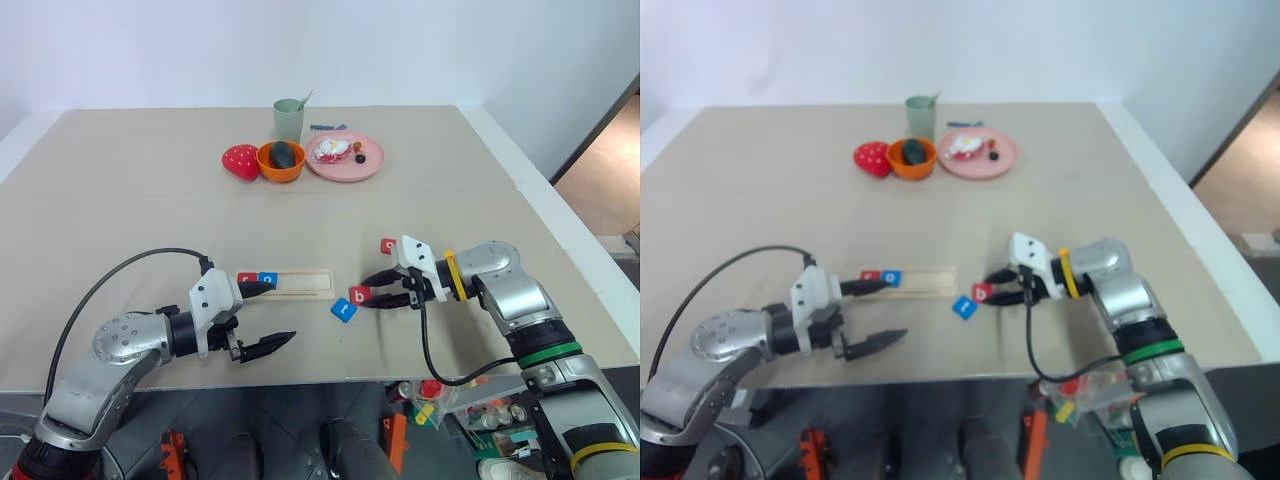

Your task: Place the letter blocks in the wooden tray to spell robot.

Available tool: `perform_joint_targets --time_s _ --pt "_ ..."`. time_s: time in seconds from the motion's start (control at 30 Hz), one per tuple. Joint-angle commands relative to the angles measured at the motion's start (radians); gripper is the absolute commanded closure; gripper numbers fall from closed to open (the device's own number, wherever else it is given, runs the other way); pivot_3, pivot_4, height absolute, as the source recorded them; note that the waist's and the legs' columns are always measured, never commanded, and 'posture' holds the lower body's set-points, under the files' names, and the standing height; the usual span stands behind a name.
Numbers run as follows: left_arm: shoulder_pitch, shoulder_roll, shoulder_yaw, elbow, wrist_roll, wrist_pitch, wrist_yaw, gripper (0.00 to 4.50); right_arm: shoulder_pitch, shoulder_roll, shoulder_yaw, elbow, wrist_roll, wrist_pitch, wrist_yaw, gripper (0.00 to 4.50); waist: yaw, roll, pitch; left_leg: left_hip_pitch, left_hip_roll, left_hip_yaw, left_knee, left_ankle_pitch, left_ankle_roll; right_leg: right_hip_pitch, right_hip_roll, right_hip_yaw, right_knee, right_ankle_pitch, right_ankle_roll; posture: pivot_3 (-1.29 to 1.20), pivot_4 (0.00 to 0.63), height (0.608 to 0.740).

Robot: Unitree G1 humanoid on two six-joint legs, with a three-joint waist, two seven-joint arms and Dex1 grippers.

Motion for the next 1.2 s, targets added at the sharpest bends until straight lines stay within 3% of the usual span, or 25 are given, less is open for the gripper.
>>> perform_joint_targets --time_s 0.03,0.77,0.8,1.0,1.2 --pt "-0.003 -0.001 0.001 -0.039 -0.010 -0.002 0.007 0.00 0.011 -0.005 0.004 0.010 -0.010 -0.020 0.000 2.60 0.000 0.000 0.000 0.000 0.000 0.000 0.000 0.000 0.000 0.000 0.000 0.000 0.000 0.000 0.000 0.00 0.150 0.740" --pt "0.013 -0.005 -0.035 -0.037 0.005 -0.012 0.016 0.00 -0.008 -0.010 -0.021 -0.064 0.038 0.096 0.009 2.60 0.000 0.000 0.000 0.000 0.000 0.000 0.000 0.000 0.000 0.000 0.000 0.000 0.000 0.000 0.000 0.00 0.150 0.740" --pt "0.016 -0.006 -0.037 -0.036 0.008 -0.016 0.015 0.00 -0.011 -0.011 -0.021 -0.063 0.041 0.107 0.012 2.10 0.000 0.000 0.000 0.000 0.000 0.000 0.000 0.000 0.000 0.000 0.000 0.000 0.000 0.000 0.000 0.00 0.150 0.740" --pt "0.036 -0.011 -0.046 -0.028 0.021 -0.040 0.010 0.00 -0.023 -0.013 -0.031 -0.068 0.056 0.111 0.012 0.07 0.000 0.000 0.000 0.000 0.000 0.000 0.000 0.000 0.000 0.000 0.000 0.000 0.000 0.000 0.000 0.00 0.150 0.740" --pt "0.034 -0.009 -0.048 -0.008 0.030 -0.059 0.001 0.00 -0.007 -0.011 -0.029 -0.064 0.046 0.070 -0.011 0.03 0.000 0.000 0.000 0.000 0.000 0.000 0.000 0.000 0.000 0.000 0.000 0.000 0.000 0.000 0.000 0.00 0.150 0.740"
